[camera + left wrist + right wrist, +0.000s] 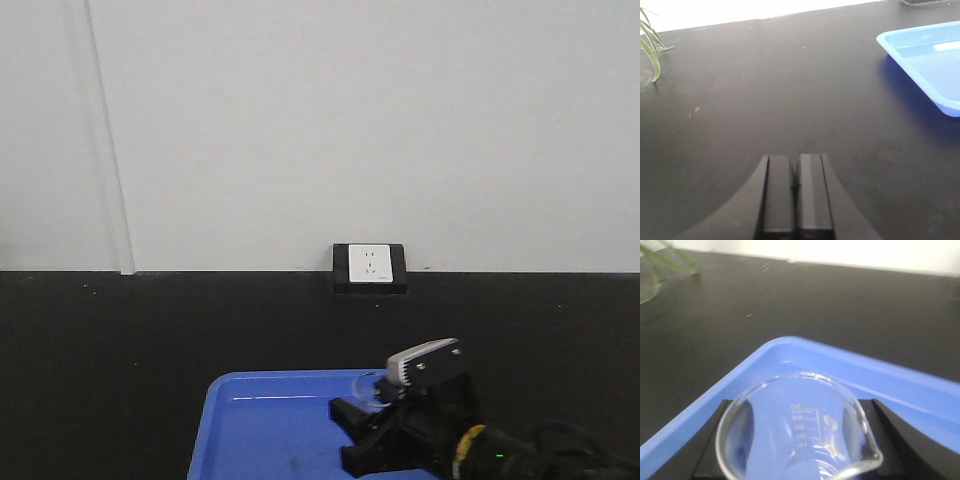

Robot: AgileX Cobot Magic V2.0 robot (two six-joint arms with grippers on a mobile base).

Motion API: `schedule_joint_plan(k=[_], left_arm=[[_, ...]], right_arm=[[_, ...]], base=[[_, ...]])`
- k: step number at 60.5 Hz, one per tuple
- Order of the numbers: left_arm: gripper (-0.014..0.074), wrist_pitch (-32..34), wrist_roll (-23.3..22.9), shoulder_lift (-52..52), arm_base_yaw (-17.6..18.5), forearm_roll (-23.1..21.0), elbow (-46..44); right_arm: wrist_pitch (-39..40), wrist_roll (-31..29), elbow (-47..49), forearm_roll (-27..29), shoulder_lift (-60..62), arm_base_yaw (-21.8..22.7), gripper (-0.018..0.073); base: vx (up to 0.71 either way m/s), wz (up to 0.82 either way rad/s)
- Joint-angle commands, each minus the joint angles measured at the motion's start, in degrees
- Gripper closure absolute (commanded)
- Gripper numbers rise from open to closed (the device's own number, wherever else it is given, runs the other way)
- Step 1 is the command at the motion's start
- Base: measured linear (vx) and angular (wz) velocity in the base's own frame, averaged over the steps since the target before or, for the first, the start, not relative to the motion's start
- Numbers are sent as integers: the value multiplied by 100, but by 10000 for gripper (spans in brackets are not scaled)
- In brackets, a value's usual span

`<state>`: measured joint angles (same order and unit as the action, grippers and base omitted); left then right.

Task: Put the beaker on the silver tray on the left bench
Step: 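Close the right gripper on the beaker and lift it out, then drive the base to the bench with the silver tray, holding the beaker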

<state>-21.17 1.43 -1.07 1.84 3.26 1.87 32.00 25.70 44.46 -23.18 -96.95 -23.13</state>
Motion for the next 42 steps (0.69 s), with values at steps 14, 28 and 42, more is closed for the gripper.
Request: schedule_joint_plan(k=[14, 28, 42], left_arm=[[595, 429, -10, -42, 53, -16, 114], [595, 429, -10, -42, 53, -16, 114], [595, 429, -10, -42, 53, -16, 114]], right_arm=[[-1765, -327, -1728, -5, 4165, 534, 573], [-3439, -622, -2420, -92, 7408, 552, 573], [-4428, -495, -2442, -422, 8583, 552, 573]], base=[[0, 0], [0, 0], [0, 0]])
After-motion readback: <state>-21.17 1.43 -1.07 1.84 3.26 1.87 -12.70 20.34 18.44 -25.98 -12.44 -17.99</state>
